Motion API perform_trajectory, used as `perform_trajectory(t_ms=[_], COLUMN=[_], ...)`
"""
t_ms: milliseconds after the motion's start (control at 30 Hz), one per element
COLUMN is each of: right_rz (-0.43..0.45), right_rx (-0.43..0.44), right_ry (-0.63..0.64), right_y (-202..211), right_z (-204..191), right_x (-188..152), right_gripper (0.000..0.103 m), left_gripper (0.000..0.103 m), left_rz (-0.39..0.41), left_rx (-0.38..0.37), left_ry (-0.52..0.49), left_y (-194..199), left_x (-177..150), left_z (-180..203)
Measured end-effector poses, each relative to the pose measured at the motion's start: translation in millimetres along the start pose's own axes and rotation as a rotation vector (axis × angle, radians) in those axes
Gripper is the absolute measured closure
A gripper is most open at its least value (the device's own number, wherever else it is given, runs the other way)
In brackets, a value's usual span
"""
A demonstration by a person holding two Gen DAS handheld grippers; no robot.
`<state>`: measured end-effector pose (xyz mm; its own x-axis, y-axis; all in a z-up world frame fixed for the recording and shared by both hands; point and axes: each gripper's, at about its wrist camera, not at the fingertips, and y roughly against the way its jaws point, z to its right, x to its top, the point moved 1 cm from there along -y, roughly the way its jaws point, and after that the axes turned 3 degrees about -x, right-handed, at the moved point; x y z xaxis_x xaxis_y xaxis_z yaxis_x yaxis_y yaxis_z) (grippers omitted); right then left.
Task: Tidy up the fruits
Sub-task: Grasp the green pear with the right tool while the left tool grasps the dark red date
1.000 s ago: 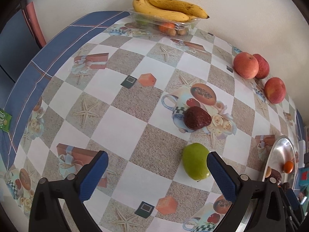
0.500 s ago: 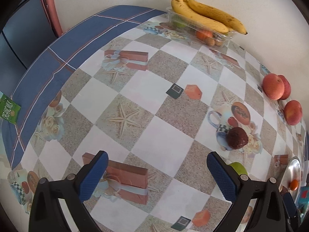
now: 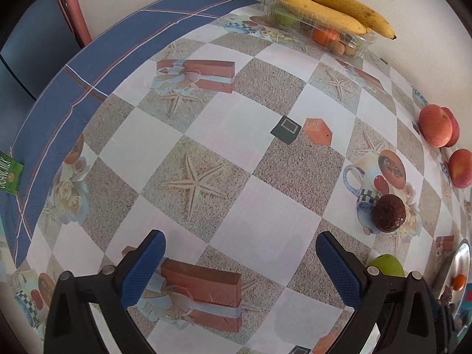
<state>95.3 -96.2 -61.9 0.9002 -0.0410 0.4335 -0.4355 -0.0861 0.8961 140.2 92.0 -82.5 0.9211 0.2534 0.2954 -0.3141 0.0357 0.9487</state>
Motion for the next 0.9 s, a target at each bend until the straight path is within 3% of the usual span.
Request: perform_trajectory(t_ms=[67,233,367,633,900], right_rz=[-0.009,-0.036,-0.034,-0.042,-0.034], right_rx=[0.002,0.019,0.039,0.053,0.014], right_ry=[0.009,0.006,0.019,0.023,-0.001], right_y=[-5.4,-16.9,-16.0,-14.4,-11.0], right_z=[-4.0,-9.2,-14.7,-13.9,8.4], right_x=[0.0,-0.3,0.3,-1.2,-2.9], right_gripper=[0.032,0.042,0.060,0.061,0.061], left_gripper=[0.000,0.000,0.000,0.000,0.001], left_rz=[-0.003,-0.008,-0.008,-0.004,0.036], left_rx=[-0.006,-0.022,-0.030,-0.095,-0.191], left_ry=[0.002,0.005,-0.003,-0.030,-0.072], left_y=[-1.6,-3.8,-5.0,-2.8,4.1], left_x=[1.2,2.9,4.4,3.8,7.6], left_z=[0.2,-0.6,2.5,16.3,41.6])
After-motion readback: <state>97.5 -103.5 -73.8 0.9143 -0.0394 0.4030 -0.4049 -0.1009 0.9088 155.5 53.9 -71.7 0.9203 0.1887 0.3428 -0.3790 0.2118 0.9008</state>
